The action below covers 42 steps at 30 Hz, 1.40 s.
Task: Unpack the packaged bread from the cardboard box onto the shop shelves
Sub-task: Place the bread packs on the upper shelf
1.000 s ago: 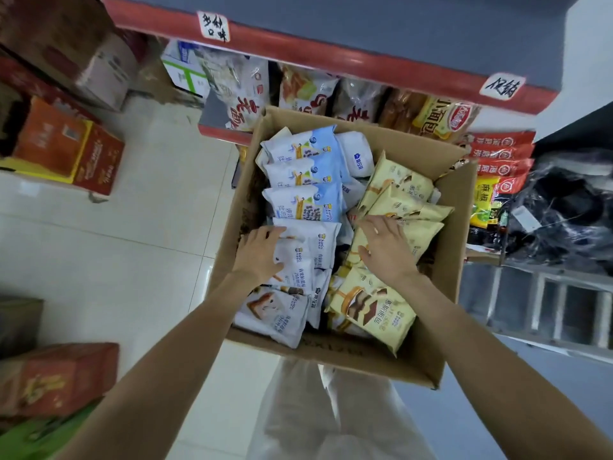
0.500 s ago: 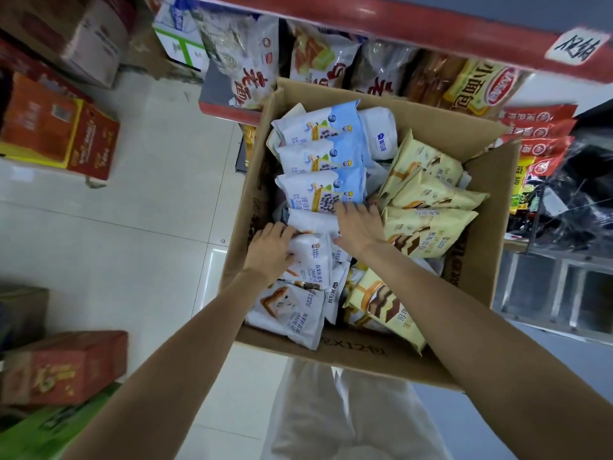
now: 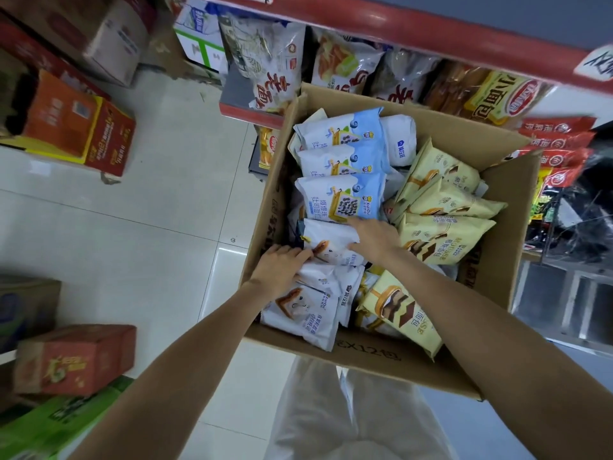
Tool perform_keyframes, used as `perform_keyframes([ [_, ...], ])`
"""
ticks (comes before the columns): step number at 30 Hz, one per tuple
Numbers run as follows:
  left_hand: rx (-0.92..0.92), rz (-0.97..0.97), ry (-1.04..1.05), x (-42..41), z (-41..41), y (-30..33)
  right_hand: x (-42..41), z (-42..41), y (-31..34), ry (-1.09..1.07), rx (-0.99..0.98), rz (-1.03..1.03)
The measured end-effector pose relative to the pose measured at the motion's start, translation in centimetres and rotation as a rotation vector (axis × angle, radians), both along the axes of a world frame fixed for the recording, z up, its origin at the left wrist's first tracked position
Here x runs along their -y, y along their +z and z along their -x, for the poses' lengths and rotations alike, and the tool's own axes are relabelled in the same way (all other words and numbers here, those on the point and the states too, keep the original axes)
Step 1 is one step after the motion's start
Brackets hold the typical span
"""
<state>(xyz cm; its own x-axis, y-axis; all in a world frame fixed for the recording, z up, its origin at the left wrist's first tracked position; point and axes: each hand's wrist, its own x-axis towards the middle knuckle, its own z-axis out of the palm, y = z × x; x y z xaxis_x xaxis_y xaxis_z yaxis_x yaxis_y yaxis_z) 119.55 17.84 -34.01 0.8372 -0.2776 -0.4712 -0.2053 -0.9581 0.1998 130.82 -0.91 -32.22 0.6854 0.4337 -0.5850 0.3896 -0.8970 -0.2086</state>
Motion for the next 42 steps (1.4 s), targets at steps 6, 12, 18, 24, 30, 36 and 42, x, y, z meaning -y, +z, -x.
perform_keyframes([
  [6,0.014,0.244,0.396,-1.2,-0.5,4.3,4.0,-0.5,7.1,-0.282,0.127,-0.211],
  [12,-0.034,0.719,1.103,-1.6,-0.8,8.8,8.6,1.2,14.4,-0.695,0.207,-0.518],
  [18,0.065,1.093,1.210,-0.5,-1.0,13.3,9.8,1.3,18.2,-0.809,0.332,-0.712],
  [24,0.230,1.133,1.127,0.9,-1.6,18.2,10.3,0.9,22.5,-0.731,0.389,-0.893],
  [30,0.456,1.192,0.966,1.7,-3.5,27.7,11.6,-1.2,29.3,-0.555,0.340,-1.044],
  [36,0.760,1.250,0.853,2.6,-5.4,37.6,11.3,-2.7,39.5,-0.319,0.555,-1.067],
  [42,0.954,1.294,0.720,1.8,-7.5,45.5,9.5,-4.4,48.3,-0.099,1.000,-0.911],
])
